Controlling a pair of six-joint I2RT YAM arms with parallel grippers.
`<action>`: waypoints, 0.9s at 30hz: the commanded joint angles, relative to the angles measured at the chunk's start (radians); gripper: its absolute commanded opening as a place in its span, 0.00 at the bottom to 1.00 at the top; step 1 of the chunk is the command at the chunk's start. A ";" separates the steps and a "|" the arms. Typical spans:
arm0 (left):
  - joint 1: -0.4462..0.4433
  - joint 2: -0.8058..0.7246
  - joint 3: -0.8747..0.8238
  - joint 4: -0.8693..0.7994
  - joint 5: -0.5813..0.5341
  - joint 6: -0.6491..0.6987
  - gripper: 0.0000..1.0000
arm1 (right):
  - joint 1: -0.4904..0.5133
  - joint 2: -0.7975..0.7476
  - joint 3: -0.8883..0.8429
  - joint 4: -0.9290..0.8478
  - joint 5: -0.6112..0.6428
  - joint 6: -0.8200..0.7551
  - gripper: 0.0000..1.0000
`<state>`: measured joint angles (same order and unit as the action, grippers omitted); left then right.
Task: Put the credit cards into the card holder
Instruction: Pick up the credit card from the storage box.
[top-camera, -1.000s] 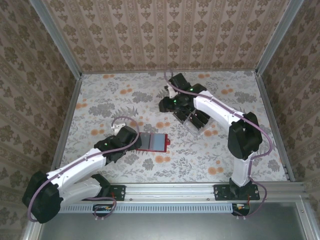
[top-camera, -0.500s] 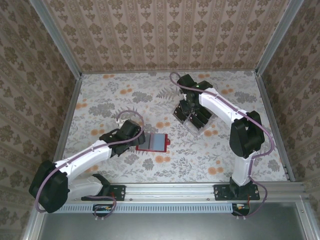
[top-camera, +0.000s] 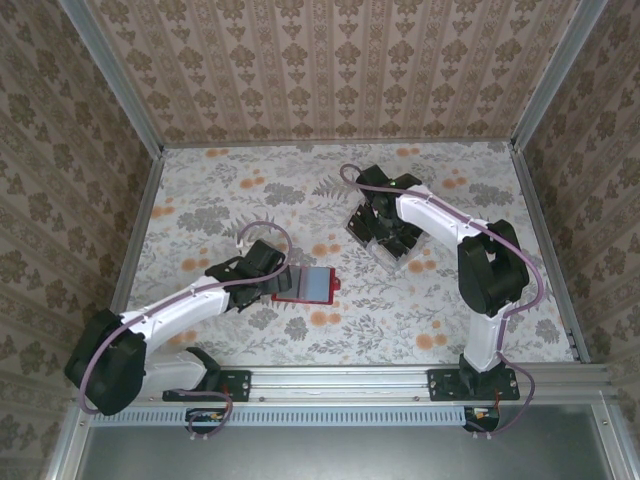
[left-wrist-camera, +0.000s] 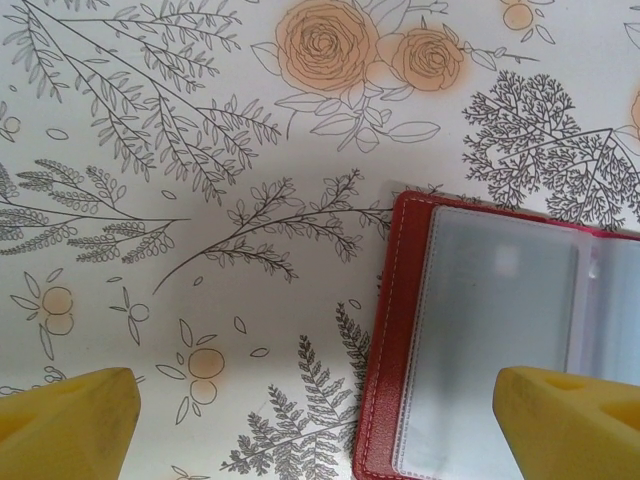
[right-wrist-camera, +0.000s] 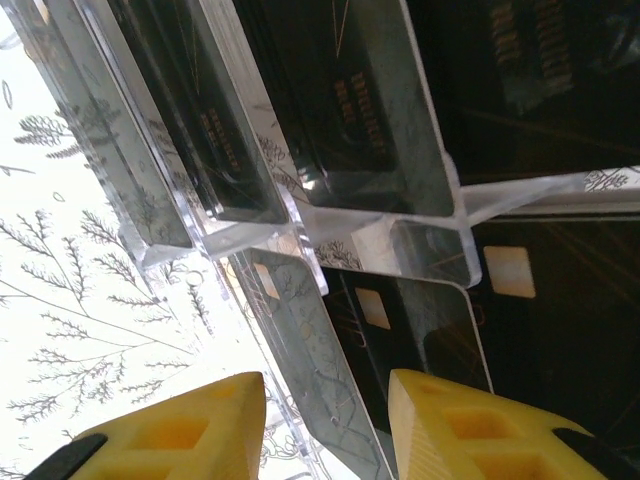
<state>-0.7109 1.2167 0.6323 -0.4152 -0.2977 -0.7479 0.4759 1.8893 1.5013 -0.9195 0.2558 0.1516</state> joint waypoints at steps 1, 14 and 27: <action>0.008 0.006 0.023 0.002 0.008 0.014 1.00 | 0.004 -0.023 -0.025 -0.012 0.026 -0.015 0.39; 0.007 0.012 0.014 0.015 0.014 0.009 1.00 | 0.004 -0.036 -0.042 0.002 0.001 -0.016 0.31; 0.007 0.020 0.011 0.034 0.023 0.013 1.00 | 0.004 -0.038 -0.032 -0.005 -0.016 -0.023 0.19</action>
<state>-0.7109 1.2251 0.6323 -0.3904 -0.2836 -0.7479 0.4759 1.8866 1.4639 -0.9161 0.2543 0.1444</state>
